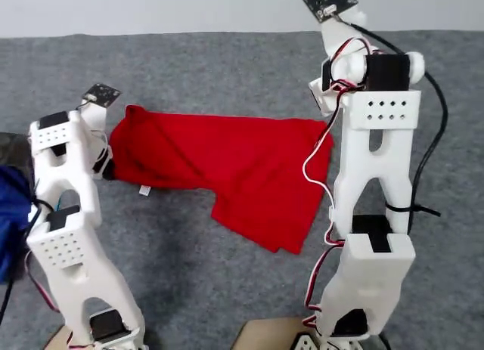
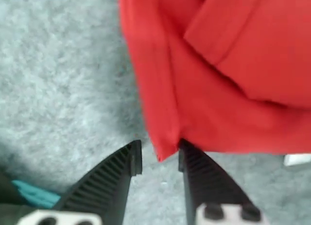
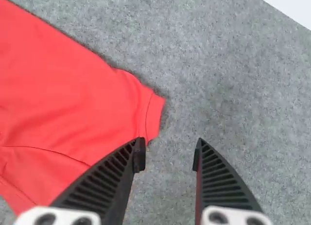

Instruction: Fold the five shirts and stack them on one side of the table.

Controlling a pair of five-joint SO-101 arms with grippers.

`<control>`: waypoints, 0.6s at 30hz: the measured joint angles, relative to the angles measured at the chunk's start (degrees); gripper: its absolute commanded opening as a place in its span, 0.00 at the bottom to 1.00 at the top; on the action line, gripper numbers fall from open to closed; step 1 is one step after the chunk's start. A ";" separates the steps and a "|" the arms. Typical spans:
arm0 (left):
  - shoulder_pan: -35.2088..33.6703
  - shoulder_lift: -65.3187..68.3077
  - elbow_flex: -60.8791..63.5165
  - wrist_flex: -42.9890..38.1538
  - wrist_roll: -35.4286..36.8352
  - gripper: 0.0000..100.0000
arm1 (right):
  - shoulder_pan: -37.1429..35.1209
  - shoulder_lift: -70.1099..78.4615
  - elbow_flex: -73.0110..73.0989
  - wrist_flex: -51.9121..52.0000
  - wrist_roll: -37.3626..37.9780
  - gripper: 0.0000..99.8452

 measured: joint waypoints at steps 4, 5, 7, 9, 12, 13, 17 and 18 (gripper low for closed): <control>0.97 0.26 0.00 1.14 0.00 0.02 | 0.09 0.00 0.00 0.00 0.00 0.16; 1.23 0.35 0.00 1.58 0.00 0.01 | 0.09 0.00 0.00 0.00 0.00 0.16; 1.67 0.35 0.00 2.81 -1.14 0.00 | 0.09 0.00 0.00 0.00 0.00 0.16; 1.76 0.35 0.00 4.57 -2.55 0.00 | 0.09 0.00 0.00 0.00 0.00 0.16; 1.76 0.35 0.00 7.38 -3.69 0.00 | 0.09 0.00 0.00 0.00 0.00 0.16; 1.76 0.35 0.00 8.26 -4.13 0.00 | 0.09 0.00 0.00 0.00 0.00 0.16; 0.62 0.35 -0.18 11.87 -5.98 0.00 | 0.09 0.00 0.00 0.00 0.00 0.16; 0.18 0.35 -0.18 12.75 -6.33 0.00 | 0.09 0.00 0.00 0.00 0.00 0.16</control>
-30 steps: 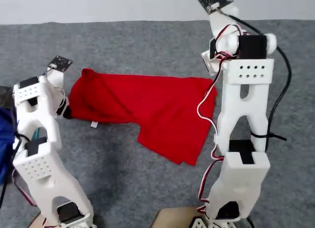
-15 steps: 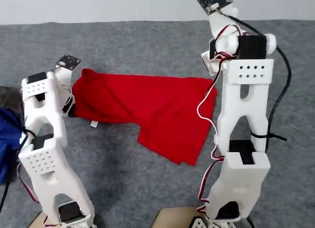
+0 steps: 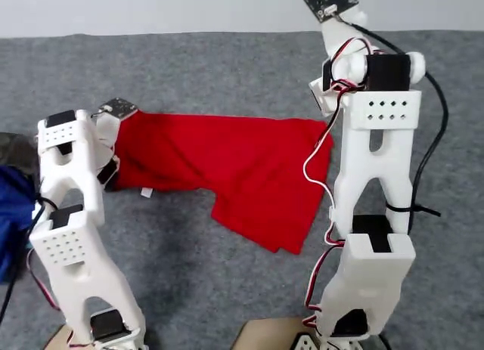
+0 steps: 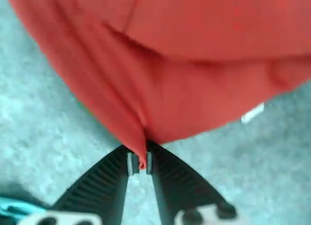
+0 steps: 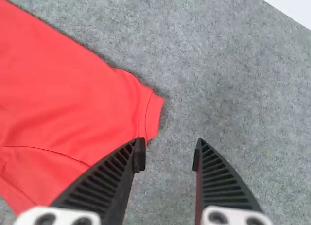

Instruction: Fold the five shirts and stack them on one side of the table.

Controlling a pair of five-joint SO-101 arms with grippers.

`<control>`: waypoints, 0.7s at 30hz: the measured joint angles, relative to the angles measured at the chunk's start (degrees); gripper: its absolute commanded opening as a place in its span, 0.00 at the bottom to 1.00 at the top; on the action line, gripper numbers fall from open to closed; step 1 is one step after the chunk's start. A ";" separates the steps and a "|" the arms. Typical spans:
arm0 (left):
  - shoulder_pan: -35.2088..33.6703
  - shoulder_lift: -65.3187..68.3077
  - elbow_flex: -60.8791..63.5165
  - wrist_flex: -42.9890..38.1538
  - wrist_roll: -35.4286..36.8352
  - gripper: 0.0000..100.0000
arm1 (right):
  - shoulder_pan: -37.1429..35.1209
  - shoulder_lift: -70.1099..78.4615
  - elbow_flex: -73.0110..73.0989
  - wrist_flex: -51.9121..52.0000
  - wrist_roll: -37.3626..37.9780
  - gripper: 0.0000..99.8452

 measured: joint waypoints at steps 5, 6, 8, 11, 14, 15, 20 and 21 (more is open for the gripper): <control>-3.16 0.00 0.00 2.02 -1.67 0.00 | 0.00 -2.55 0.26 0.00 0.00 0.16; -3.78 0.09 0.00 2.20 -1.93 0.00 | 0.00 -3.25 0.35 0.00 0.00 0.16; -5.01 0.26 0.00 2.81 -2.55 0.00 | 0.00 -4.22 0.35 0.00 0.00 0.16; -6.33 0.35 0.00 3.96 -3.25 0.00 | 0.00 -5.54 0.53 0.00 0.00 0.16; -6.59 0.35 0.00 4.04 -3.52 0.01 | 0.00 -6.07 0.53 0.00 0.00 0.16; -6.59 0.35 0.00 4.04 -3.52 0.01 | 0.00 -6.07 0.53 0.00 0.00 0.16; -6.59 0.44 -0.79 4.04 -3.52 0.10 | 0.00 -6.07 0.53 0.00 0.00 0.16; -6.86 0.44 -1.23 4.13 -3.52 0.12 | 0.00 -6.07 0.53 0.00 0.00 0.16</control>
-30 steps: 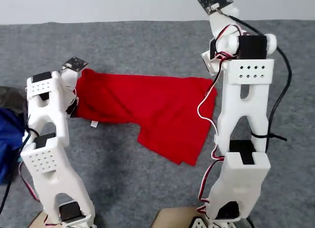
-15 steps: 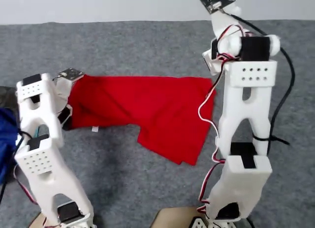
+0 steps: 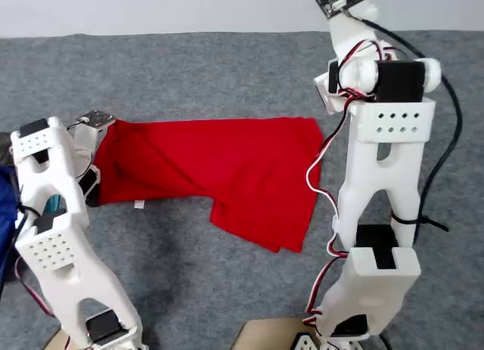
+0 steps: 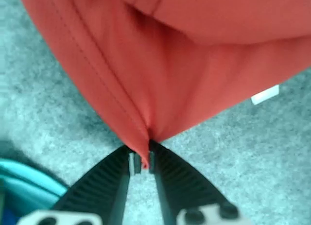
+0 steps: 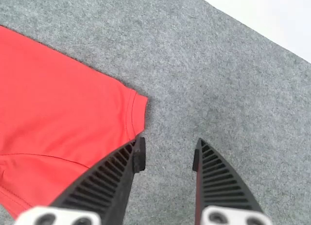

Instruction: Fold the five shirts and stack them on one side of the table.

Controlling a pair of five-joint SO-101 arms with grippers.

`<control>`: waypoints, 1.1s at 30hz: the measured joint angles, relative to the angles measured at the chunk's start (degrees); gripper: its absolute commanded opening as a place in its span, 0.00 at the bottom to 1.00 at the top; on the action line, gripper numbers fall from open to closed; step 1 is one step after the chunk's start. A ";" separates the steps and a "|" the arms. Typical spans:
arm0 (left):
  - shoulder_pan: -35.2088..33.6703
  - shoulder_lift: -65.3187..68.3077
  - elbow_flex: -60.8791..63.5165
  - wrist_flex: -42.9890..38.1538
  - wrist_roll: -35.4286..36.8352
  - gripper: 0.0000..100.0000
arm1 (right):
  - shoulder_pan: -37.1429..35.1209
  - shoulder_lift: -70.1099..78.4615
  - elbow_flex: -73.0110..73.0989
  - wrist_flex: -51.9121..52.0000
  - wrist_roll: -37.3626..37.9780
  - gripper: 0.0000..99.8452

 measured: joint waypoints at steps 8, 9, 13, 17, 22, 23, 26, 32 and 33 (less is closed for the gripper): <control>-1.93 0.18 -12.40 7.56 1.41 0.14 | 0.00 0.00 0.00 0.00 0.00 0.16; -1.93 0.18 -14.15 7.82 1.41 0.14 | 0.00 0.00 0.00 0.00 -0.09 0.16; -1.93 -0.09 -17.93 8.09 1.58 0.14 | 0.00 0.00 0.00 0.00 -0.44 0.16; -0.79 -1.49 -18.46 8.09 2.11 0.09 | 0.00 0.00 0.00 0.00 -4.04 0.16; 4.13 -1.58 -19.69 5.89 6.42 0.03 | -0.18 0.00 0.35 0.00 -7.74 0.16; 5.45 -1.58 -20.22 5.27 7.21 0.03 | -0.70 0.00 0.97 0.00 -8.09 0.16; 9.58 -1.58 -21.45 3.08 10.20 0.03 | -3.52 0.26 4.13 0.00 -8.44 0.16; 16.53 -1.58 -22.86 -5.19 17.76 0.03 | -7.38 9.05 5.80 -2.64 -8.79 0.09; 17.32 -1.58 -22.86 -6.86 18.73 0.03 | -7.91 10.81 5.80 -4.48 -8.79 0.05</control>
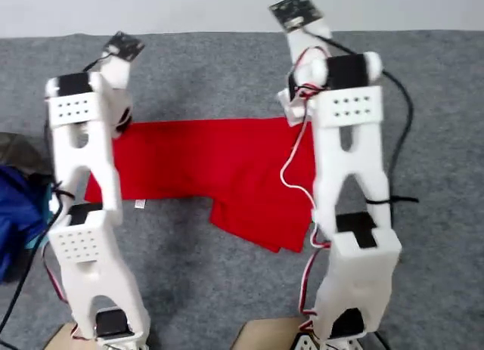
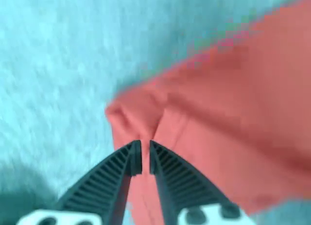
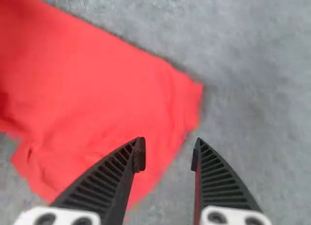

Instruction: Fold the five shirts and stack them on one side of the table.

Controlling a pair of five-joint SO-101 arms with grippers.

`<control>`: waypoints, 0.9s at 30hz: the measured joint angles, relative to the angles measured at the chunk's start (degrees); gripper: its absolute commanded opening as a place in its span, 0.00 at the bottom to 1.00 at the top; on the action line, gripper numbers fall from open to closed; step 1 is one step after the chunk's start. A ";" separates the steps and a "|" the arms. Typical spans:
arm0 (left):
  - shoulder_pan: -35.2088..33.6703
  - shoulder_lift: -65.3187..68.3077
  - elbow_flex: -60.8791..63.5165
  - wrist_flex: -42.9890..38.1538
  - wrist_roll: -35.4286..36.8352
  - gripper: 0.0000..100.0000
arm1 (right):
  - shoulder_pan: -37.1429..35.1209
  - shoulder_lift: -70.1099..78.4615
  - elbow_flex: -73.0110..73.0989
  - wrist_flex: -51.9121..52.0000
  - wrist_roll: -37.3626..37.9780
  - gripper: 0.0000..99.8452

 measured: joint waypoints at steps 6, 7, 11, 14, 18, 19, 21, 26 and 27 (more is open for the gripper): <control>3.34 5.19 -0.09 -6.95 1.85 0.03 | -2.11 11.87 0.00 -14.51 0.00 0.01; 3.52 6.24 -0.09 -7.65 1.85 0.03 | -2.11 13.89 0.00 -16.35 0.00 0.01; 3.43 9.93 -0.09 -9.76 1.85 0.03 | -1.93 22.07 0.00 -21.01 0.00 0.01; 3.16 12.48 -0.09 -10.46 1.76 0.03 | -2.11 26.64 0.00 -22.59 0.00 0.01; 0.53 14.51 -0.09 -11.43 -1.67 0.03 | -2.11 30.07 0.00 -22.68 0.35 0.01; -0.26 14.68 -0.09 -11.43 -2.81 0.03 | -2.11 30.68 0.00 -22.68 1.23 0.01; -1.76 14.68 -0.09 -11.43 -4.92 0.03 | -2.11 31.30 0.00 -22.86 2.29 0.01; -5.89 14.68 -0.09 -11.43 -10.64 0.03 | -2.11 32.00 -0.09 -23.21 3.16 0.01; -6.68 14.68 -0.09 -11.43 -11.43 0.03 | -2.11 32.18 -0.35 -23.21 3.16 0.01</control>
